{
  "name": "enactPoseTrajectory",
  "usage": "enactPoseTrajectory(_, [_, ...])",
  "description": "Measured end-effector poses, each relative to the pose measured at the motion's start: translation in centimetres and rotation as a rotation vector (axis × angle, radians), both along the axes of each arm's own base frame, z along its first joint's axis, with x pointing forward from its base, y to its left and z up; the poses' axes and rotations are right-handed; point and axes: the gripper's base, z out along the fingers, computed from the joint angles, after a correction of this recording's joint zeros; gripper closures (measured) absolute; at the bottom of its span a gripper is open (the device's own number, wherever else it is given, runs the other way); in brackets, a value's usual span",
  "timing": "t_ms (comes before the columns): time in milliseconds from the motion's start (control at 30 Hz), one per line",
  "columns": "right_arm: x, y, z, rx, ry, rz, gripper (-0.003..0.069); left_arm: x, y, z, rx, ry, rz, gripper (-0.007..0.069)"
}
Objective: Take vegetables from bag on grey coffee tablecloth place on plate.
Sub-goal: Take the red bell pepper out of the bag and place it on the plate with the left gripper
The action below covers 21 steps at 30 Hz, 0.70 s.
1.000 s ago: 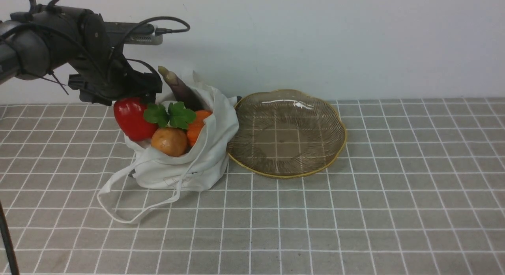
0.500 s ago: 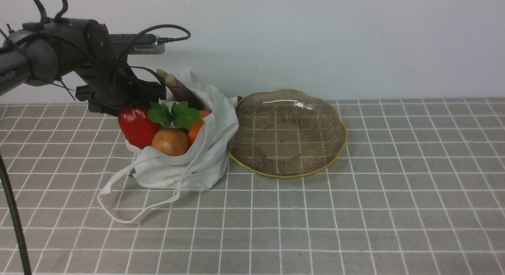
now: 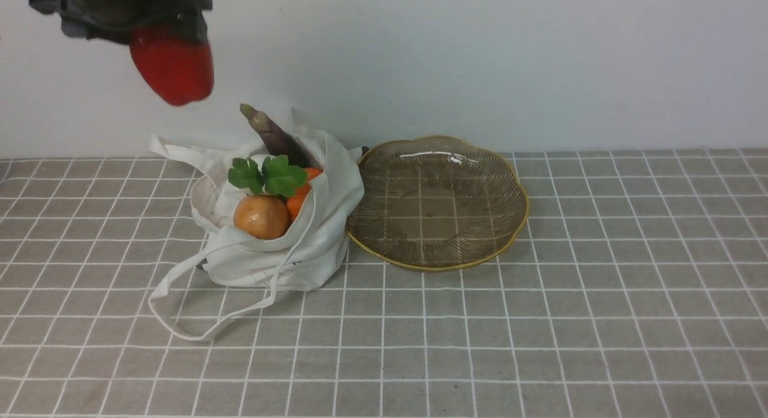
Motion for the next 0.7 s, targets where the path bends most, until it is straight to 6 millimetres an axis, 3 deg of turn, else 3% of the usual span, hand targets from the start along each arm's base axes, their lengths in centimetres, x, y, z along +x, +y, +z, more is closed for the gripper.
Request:
enactPoseTrajectory(100, [0.0, 0.0, 0.0, 0.000, 0.000, 0.000, 0.0673, -0.3, -3.2, -0.4, -0.064, 0.023, -0.105, 0.0027])
enactPoseTrajectory(167, [0.0, 0.0, 0.0, 0.000, 0.000, 0.000, 0.0673, 0.0, -7.1, -2.5, -0.111, 0.083, -0.224, 0.0027])
enactPoseTrajectory(200, [0.0, 0.0, 0.0, 0.000, 0.000, 0.000, 0.0673, -0.1, -7.4, -2.5, -0.114, 0.083, -0.234, 0.0027])
enactPoseTrajectory(300, [0.0, 0.0, 0.0, 0.000, 0.000, 0.000, 0.0673, 1.4, -13.2, -8.2, -0.126, 0.167, -0.359, 0.0027])
enactPoseTrajectory(333, [0.0, 0.0, 0.0, 0.000, 0.000, 0.000, 0.0673, 1.6, -14.2, -9.1, -0.129, 0.168, -0.370, 0.0027])
enactPoseTrajectory(367, [0.0, 0.0, 0.0, 0.000, 0.000, 0.000, 0.0673, 1.7, -14.2, -9.4, -0.130, 0.169, -0.368, 0.0027])
enactPoseTrajectory(433, [0.0, 0.0, 0.0, 0.000, 0.000, 0.000, 0.0673, 2.7, -16.9, -13.3, -0.127, 0.189, -0.385, 0.0027])
enactPoseTrajectory(467, [0.0, 0.0, 0.0, 0.000, 0.000, 0.000, 0.0673, 2.6, -17.0, -13.3, -0.128, 0.184, -0.386, 0.0027])
enactPoseTrajectory(500, [0.0, 0.0, 0.0, 0.000, 0.000, 0.000, 0.0673, 3.1, -18.1, -15.5, -0.126, 0.189, -0.387, 0.0027])
enactPoseTrajectory(700, [0.0, 0.0, 0.0, 0.000, 0.000, 0.000, 0.0673, 3.9, -19.8, -18.1, -0.140, 0.140, -0.381, 0.0027])
